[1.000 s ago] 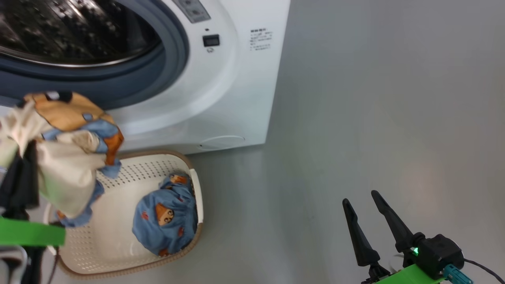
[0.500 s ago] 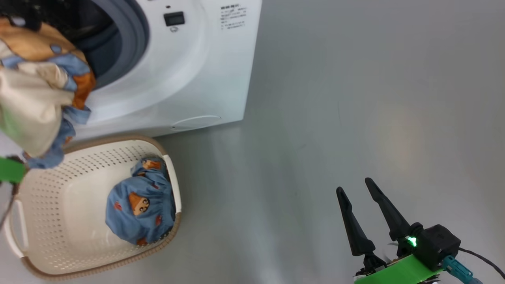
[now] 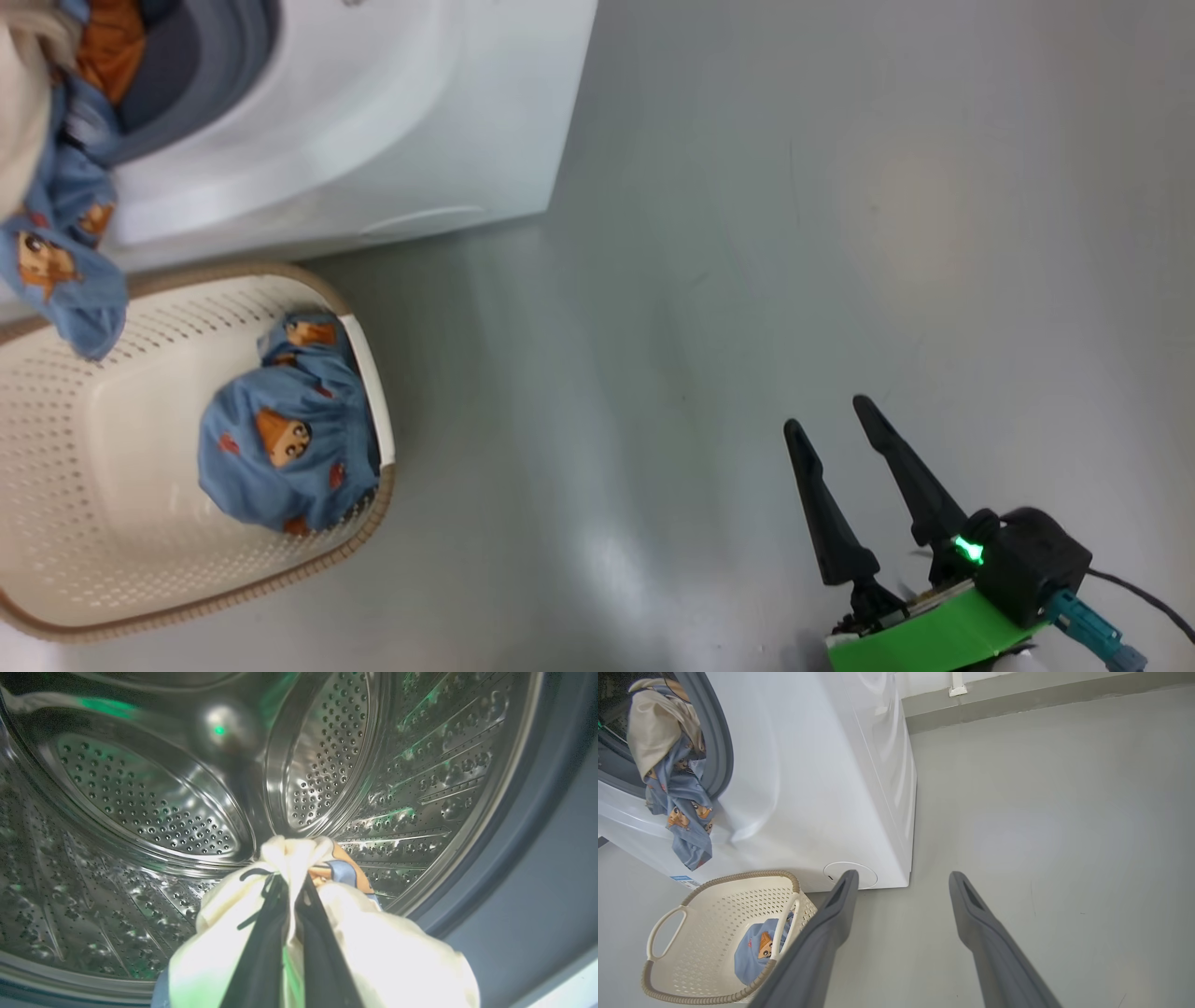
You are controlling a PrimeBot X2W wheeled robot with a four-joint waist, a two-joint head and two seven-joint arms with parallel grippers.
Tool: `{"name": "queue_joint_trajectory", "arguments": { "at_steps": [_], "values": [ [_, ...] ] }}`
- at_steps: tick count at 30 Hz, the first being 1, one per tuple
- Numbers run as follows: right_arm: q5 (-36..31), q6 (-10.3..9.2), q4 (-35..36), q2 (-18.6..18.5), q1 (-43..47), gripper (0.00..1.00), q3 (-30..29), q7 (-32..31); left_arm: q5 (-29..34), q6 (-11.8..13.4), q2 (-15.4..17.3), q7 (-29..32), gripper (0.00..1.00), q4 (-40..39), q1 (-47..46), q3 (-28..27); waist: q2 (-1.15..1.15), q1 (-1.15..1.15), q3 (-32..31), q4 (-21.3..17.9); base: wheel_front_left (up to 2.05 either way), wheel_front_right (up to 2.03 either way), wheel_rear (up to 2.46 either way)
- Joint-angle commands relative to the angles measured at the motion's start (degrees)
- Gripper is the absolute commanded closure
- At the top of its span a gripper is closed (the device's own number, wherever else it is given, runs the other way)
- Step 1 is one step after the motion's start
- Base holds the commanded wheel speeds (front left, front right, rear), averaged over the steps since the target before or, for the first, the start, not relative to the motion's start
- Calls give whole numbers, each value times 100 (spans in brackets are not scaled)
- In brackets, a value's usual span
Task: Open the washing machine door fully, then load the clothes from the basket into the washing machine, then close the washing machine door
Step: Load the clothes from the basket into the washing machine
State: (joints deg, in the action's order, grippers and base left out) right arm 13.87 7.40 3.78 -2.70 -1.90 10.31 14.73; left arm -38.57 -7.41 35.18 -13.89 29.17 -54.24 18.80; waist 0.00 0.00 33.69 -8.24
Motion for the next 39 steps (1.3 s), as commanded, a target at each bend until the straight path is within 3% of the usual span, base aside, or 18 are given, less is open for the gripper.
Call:
{"name": "queue_joint_trajectory", "arguments": {
  "at_steps": [1,7,16,27,33,39],
  "values": [
    [47,9,149,-18,-52,0,160,27,-100,-8,340,40,100,15,-232,-143,0,0,236,-51,0,0,0],
    [74,9,228,-18,-118,0,213,27,-458,-8,305,212,100,534,-848,153,0,0,510,-120,0,0,0],
    [85,9,284,-18,-155,0,323,27,-759,-8,585,414,100,813,-1561,748,0,0,982,-133,0,0,0],
    [233,9,289,-18,-179,0,522,27,-669,-8,951,-11,100,966,-2343,1159,0,0,1350,-252,0,0,0],
    [286,9,294,-18,-179,0,625,27,54,54,994,-107,100,548,-2746,397,0,0,1478,-377,0,0,0],
    [327,9,259,-18,-207,0,681,27,749,34,752,-109,100,-31,-2396,-572,0,0,1467,-439,0,0,0]
  ]
}}
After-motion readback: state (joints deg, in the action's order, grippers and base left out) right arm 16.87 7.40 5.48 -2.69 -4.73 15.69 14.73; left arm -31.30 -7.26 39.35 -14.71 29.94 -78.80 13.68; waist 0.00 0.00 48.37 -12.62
